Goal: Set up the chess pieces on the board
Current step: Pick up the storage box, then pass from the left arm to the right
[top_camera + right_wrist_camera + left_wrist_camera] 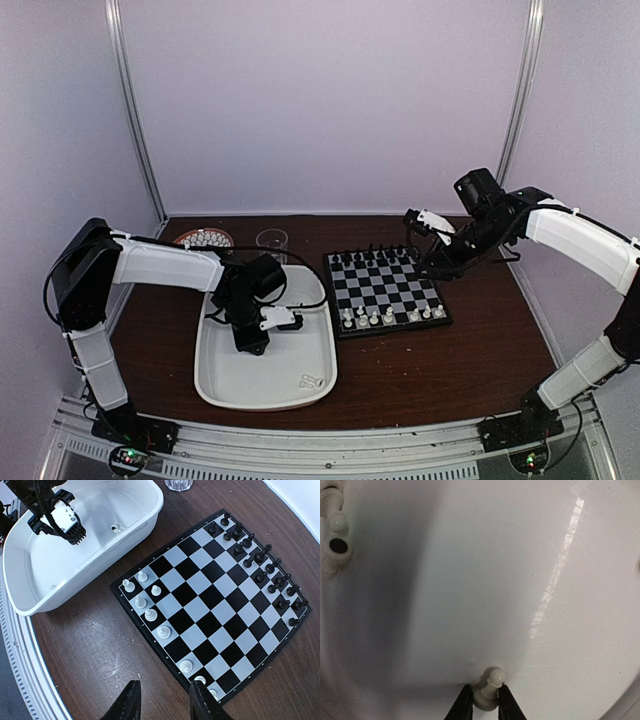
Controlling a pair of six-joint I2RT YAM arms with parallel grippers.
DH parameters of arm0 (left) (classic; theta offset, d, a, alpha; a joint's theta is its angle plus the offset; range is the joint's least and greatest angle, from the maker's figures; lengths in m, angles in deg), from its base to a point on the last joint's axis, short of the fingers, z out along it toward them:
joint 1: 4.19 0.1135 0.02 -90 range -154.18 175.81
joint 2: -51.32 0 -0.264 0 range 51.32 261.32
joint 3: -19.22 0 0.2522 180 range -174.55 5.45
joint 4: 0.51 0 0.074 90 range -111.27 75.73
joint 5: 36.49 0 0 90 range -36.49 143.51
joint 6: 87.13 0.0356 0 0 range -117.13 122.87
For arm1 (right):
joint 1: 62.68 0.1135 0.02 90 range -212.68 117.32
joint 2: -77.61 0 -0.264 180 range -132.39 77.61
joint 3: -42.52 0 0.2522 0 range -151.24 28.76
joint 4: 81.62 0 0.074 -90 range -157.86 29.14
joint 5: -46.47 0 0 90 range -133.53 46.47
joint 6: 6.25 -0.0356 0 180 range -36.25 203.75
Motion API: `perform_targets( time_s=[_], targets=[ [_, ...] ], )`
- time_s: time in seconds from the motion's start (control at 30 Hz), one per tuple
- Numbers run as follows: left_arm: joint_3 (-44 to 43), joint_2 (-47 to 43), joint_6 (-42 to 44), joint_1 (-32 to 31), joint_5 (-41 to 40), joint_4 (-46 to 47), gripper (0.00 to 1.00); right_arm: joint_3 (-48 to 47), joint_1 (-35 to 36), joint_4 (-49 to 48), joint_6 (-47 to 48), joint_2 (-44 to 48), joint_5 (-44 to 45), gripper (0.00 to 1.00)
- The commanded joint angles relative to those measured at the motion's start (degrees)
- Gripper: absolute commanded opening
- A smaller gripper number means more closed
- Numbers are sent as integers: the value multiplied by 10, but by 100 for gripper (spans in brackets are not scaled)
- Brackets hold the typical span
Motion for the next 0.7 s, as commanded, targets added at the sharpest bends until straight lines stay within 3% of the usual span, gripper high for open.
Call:
perform_targets(
  time_s=[0.0, 0.2, 0.4, 0.53, 0.67],
  targets=[
    [3, 19, 4, -5, 1, -10, 16, 3, -4, -7, 4, 12, -7, 36],
    [-9, -18, -16, -4, 5, -7, 6, -3, -4, -5, -1, 11, -9, 36],
    [-16, -109, -69, 25, 72, 38, 7, -29, -4, 12, -5, 6, -13, 37],
    [-27, -162, -125, 28, 120, 94, 8, -79, 7, 38, -5, -29, -39, 38],
    [-10, -201, -232, 28, 192, 215, 9, -131, 49, 53, -4, -63, -46, 39]
  ],
)
